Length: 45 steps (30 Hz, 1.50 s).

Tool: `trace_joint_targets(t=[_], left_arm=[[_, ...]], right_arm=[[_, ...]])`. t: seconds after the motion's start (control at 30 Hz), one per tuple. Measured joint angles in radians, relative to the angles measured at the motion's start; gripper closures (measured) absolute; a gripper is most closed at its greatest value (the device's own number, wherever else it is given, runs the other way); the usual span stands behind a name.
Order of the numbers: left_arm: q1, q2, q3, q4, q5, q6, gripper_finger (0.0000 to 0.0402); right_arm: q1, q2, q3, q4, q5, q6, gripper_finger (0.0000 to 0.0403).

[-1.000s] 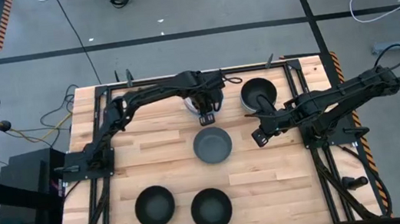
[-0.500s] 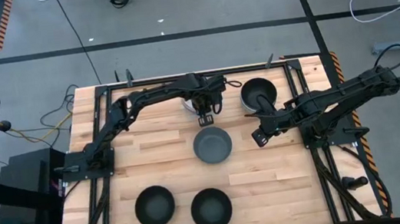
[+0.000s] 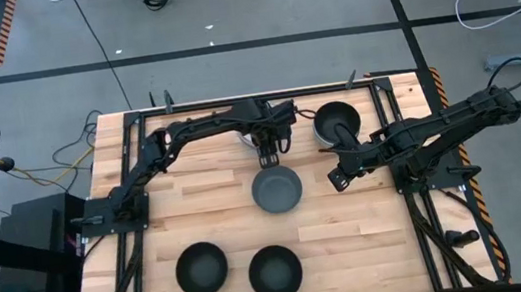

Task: Nest bowls inside each other
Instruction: Stack the stacked bowls on top of the blue bowl, then stack the left black bowl on top of the right black bowl

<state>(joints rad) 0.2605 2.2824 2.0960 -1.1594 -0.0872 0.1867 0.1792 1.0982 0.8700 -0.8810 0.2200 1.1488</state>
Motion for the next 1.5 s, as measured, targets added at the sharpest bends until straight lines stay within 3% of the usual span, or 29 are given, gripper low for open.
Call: trace_joint_targets(t=[0.3,0.47,0.63,1.1,1.5], left_arm=[[-0.001,-0.071,0.036,-0.040,-0.006,-0.034,0.0250],[-0.026,-0.077,0.143,-0.242,-0.007,-0.086,0.0259],[-0.082,-0.079,0.152,-0.407,-0.006,-0.104,0.0266],[-0.271,-0.141,0.133,-0.412,0.013,-0.237,0.0275],[-0.396,-0.245,0.134,-0.412,0.013,-0.395,0.0284]], right_arm=[[0.000,0.000,0.000,0.000,0.000,0.000,0.0388],[0.000,0.000,0.000,0.031,0.000,0.008,0.0388],[-0.044,0.000,0.000,0.088,-0.029,-0.002,0.0388],[-0.296,0.119,0.000,0.216,-0.282,-0.245,0.0388],[-0.386,0.271,0.000,0.322,-0.407,-0.351,0.0370]])
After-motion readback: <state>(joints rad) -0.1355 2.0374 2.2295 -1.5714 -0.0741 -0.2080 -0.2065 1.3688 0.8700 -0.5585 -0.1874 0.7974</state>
